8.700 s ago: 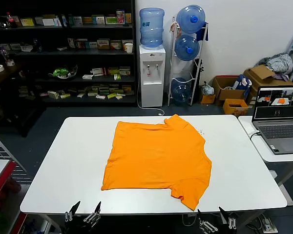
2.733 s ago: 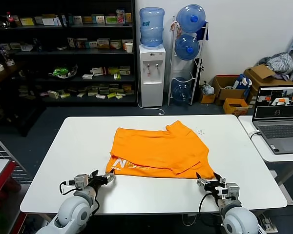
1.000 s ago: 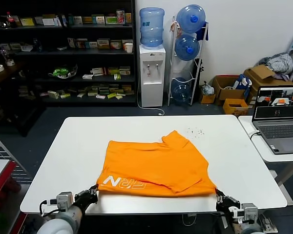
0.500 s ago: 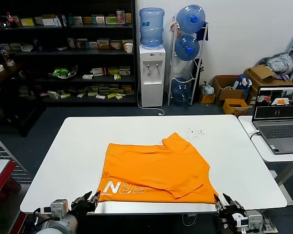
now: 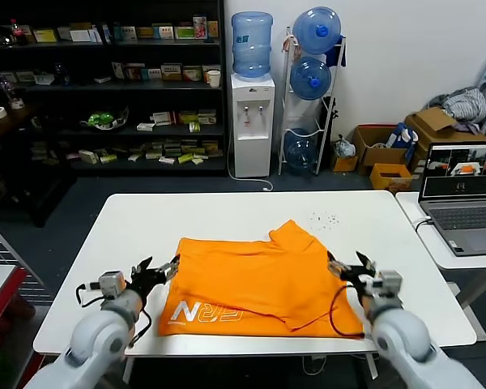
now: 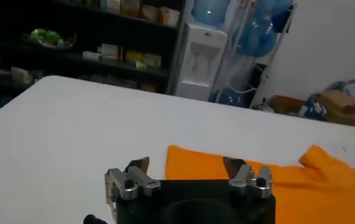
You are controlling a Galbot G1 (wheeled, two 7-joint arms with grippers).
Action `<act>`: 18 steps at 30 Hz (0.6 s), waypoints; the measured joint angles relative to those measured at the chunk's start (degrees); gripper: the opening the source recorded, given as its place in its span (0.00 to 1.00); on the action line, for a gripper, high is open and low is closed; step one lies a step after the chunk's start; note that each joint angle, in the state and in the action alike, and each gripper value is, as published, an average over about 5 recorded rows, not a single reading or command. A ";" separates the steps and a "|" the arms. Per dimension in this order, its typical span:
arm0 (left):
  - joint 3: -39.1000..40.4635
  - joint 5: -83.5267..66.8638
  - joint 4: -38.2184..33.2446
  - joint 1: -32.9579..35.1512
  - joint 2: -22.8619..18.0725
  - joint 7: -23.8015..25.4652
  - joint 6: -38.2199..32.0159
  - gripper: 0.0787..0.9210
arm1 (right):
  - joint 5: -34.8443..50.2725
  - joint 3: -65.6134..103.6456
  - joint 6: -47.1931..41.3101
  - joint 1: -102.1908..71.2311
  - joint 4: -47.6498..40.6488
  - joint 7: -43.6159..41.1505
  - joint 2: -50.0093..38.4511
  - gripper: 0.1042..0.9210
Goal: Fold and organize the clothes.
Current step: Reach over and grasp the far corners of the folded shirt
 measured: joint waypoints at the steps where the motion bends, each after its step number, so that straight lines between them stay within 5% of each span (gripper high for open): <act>1: 0.97 0.34 2.10 -2.18 -0.70 0.54 -0.13 0.88 | 0.09 -1.25 -0.18 2.75 -2.37 -0.37 0.95 0.88; 9: 7.03 2.47 17.66 -15.82 -5.60 4.07 -0.31 0.88 | -0.87 -8.39 -1.99 17.66 -18.04 -2.63 7.86 0.88; 18: 11.54 3.45 27.55 -22.54 -8.00 6.05 0.28 0.88 | -2.08 -11.86 -3.93 23.70 -26.82 -4.15 11.08 0.88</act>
